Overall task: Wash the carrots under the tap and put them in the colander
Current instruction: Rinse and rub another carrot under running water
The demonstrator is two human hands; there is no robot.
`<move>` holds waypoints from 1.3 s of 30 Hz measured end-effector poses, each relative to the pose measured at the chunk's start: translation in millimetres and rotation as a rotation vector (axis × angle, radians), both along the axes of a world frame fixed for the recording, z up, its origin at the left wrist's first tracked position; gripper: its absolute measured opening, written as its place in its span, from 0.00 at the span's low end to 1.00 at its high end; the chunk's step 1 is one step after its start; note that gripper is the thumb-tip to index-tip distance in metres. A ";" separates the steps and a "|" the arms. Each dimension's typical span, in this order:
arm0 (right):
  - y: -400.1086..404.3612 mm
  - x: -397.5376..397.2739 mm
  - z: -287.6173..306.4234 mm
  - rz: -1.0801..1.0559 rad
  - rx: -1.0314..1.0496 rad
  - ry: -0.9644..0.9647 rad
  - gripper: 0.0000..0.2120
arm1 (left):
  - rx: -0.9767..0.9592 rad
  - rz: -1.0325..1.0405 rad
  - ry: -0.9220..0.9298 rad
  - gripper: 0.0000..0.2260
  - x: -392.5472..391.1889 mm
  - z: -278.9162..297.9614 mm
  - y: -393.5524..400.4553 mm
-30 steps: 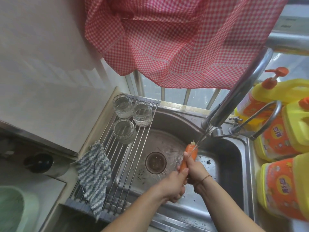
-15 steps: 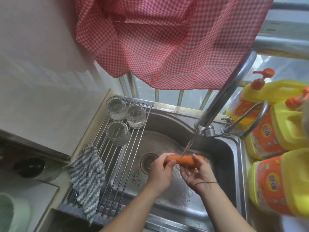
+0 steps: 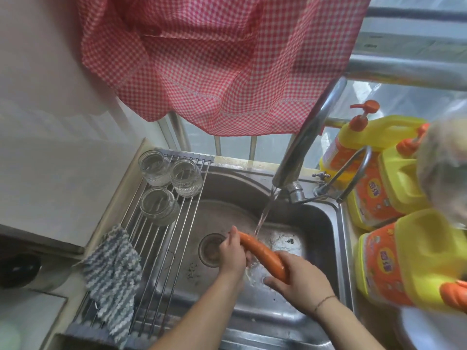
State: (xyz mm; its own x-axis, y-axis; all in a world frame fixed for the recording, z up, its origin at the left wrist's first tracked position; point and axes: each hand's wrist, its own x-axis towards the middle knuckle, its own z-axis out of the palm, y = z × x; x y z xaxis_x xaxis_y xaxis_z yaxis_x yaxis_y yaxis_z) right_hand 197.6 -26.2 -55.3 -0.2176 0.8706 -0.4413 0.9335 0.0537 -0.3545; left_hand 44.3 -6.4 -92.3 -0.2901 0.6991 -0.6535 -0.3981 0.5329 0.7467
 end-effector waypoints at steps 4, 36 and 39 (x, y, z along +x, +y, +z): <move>-8.6 -10.4 15.0 -0.205 -0.217 0.233 0.07 | -0.014 -0.004 0.047 0.16 21.0 5.3 11.4; -29.2 -25.7 20.1 -0.600 -0.530 0.480 0.06 | -0.132 0.175 -0.612 0.15 17.0 2.2 13.3; -35.4 -23.0 18.8 -0.448 -0.307 0.312 0.09 | -0.155 0.135 -0.595 0.16 16.6 8.6 11.1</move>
State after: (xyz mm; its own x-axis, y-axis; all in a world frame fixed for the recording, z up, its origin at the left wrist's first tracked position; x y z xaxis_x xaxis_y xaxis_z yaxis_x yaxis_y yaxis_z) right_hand 174.6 -61.5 -36.5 -0.0200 0.7505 -0.6605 0.6920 -0.4665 -0.5510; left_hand 60.9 4.6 -83.7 0.0751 0.5656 -0.8212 -0.7931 0.5331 0.2946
